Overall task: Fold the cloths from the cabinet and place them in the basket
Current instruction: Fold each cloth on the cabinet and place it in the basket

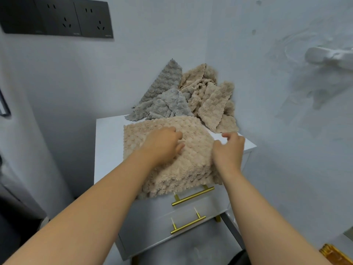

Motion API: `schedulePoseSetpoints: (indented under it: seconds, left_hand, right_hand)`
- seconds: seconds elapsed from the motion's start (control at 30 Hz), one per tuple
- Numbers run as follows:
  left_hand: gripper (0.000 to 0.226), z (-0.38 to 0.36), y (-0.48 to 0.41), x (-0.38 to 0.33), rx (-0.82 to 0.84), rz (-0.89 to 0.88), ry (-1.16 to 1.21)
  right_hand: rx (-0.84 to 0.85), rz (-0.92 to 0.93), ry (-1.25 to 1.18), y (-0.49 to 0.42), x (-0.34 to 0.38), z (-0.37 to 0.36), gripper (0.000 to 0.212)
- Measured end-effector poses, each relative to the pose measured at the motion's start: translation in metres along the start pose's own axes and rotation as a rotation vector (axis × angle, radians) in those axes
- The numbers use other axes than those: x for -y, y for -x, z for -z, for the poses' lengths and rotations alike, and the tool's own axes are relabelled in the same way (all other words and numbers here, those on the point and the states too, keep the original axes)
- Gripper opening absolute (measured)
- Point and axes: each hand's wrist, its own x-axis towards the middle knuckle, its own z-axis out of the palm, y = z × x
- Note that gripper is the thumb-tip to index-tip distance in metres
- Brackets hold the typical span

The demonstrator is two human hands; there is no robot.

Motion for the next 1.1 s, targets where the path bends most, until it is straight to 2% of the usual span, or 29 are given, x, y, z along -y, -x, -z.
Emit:
schedulePoseSetpoints:
  seconds: [0.07,0.1,0.17,0.23,0.3,0.37,0.43,0.5,0.6,0.67,0.7,0.77,0.87,0.93,1.03,1.1]
  left_hand:
    - [0.036,0.007,0.011,-0.009,0.045,-0.038,-0.009]
    - [0.037,0.011,0.016,-0.013,0.064,-0.054,-0.006]
    - [0.041,0.016,0.025,-0.022,0.072,-0.091,-0.017]
    - [0.046,0.015,0.035,-0.032,0.077,-0.14,-0.043]
    - [0.06,0.008,0.047,-0.04,0.125,-0.174,-0.075]
    - [0.083,-0.001,0.058,-0.046,0.196,-0.176,-0.165]
    - [0.102,-0.008,0.065,-0.05,0.234,-0.151,-0.256]
    - [0.111,-0.014,0.069,-0.055,0.228,-0.115,-0.315]
    - [0.109,-0.019,0.074,-0.062,0.216,-0.058,-0.329]
    - [0.103,-0.019,0.075,-0.066,0.197,-0.026,-0.325]
    - [0.096,-0.017,0.075,-0.067,0.175,-0.015,-0.317]
    - [0.073,-0.012,0.071,-0.068,0.088,-0.008,-0.247]
    - [0.023,-0.001,0.062,-0.061,-0.119,-0.014,-0.067]
    - [0.008,0.008,0.06,-0.057,-0.148,0.052,0.078]
    - [0.013,0.016,0.059,-0.052,-0.118,0.137,0.171]
    - [0.014,0.018,0.057,-0.049,-0.122,0.158,0.21]
  right_hand:
    - [-0.108,-0.181,-0.137,-0.003,-0.006,0.007,0.013]
    - [-0.122,-0.287,-0.212,-0.006,-0.01,0.009,0.014]
    - [-0.072,-0.546,-0.339,-0.007,-0.015,0.011,0.022]
    - [0.039,-0.725,-0.365,-0.002,-0.013,0.014,0.016]
    - [0.186,-0.783,-0.353,0.003,-0.012,0.015,0.02]
    - [0.239,-0.827,-0.345,0.009,-0.014,0.017,0.023]
    - [0.209,-0.838,-0.397,0.013,-0.017,0.017,0.009]
    - [0.14,-0.835,-0.437,0.013,-0.017,0.019,0.01]
    - [0.05,-0.783,-0.53,0.006,-0.013,0.025,0.005]
    - [0.041,-0.705,-0.573,0.004,-0.004,0.031,0.013]
    - [0.041,-0.648,-0.578,0.004,-0.001,0.032,0.009]
    - [0.024,-0.566,-0.575,0.007,0.003,0.034,0.015]
    - [0.002,-0.473,-0.505,0.008,0.006,0.038,0.023]
    - [0.009,-0.369,-0.381,0.007,0.006,0.04,0.025]
    - [0.093,-0.088,-0.135,0.011,0.013,0.04,0.026]
    - [0.259,0.128,-0.087,0.016,0.021,0.039,0.022]
